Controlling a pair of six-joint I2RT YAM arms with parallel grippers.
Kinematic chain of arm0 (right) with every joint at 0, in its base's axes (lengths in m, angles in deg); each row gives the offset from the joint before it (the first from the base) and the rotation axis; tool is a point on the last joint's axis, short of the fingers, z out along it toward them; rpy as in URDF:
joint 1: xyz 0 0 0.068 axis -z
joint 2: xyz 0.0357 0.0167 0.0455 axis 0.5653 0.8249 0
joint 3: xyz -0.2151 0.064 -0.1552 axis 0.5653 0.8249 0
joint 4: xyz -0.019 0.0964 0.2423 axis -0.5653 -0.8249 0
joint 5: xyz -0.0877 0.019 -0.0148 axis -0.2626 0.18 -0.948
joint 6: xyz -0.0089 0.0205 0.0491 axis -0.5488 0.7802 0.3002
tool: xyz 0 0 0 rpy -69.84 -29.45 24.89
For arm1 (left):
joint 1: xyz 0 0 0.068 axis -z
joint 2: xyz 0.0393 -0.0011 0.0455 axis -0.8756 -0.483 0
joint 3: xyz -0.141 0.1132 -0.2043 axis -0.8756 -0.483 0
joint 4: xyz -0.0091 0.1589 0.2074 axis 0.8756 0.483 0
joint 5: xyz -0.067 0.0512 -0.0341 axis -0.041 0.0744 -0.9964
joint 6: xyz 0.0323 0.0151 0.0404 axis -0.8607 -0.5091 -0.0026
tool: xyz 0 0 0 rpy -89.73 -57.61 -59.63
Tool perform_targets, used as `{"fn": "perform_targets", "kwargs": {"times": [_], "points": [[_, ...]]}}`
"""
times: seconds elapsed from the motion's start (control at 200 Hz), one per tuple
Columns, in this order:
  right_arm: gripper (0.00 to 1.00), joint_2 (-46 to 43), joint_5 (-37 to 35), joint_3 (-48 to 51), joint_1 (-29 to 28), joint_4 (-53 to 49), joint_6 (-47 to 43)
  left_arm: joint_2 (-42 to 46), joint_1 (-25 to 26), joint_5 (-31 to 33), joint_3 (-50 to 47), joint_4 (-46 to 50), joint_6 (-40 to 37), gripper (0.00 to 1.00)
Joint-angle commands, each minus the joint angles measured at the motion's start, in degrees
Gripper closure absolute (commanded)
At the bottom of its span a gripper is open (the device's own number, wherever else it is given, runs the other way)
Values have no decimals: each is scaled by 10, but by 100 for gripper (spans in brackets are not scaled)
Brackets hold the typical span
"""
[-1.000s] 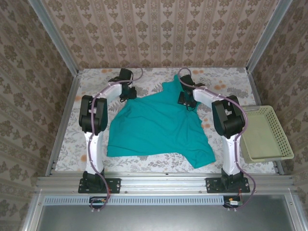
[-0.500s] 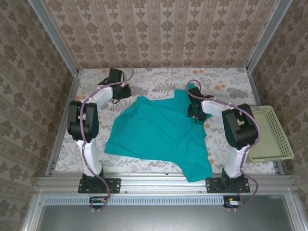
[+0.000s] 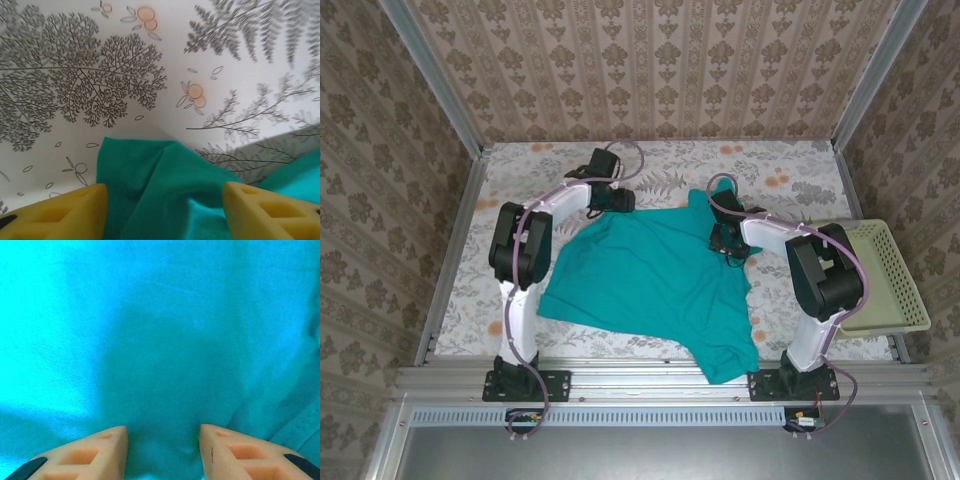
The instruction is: Fold the inside-out t-shirt
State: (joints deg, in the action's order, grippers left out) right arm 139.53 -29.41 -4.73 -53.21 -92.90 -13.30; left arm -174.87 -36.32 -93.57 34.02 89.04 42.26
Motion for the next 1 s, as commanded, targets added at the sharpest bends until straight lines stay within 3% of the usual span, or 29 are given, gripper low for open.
{"fn": "perform_targets", "kwargs": {"times": [0.0, 0.205, 0.33, 0.85, 0.995], "points": [[57, -10, 0, 19, -6, -2, 16, -32, -2, 48, 44, 54, -2, 44], [57, -19, -10, 32, -13, -2, 24, -26, -35, 49, 29, 41, 48, 81], [60, -15, -16, 27, -16, -8, 29, 42, -57, 27, -52, -18, 86, 93], [68, -11, -54, 16, -37, -31, 33, 273, -153, -107, -321, -171, 212, 100], [61, -62, -75, 5, -57, -8, -48, 326, -137, -105, -351, -150, 220, 100]]}}
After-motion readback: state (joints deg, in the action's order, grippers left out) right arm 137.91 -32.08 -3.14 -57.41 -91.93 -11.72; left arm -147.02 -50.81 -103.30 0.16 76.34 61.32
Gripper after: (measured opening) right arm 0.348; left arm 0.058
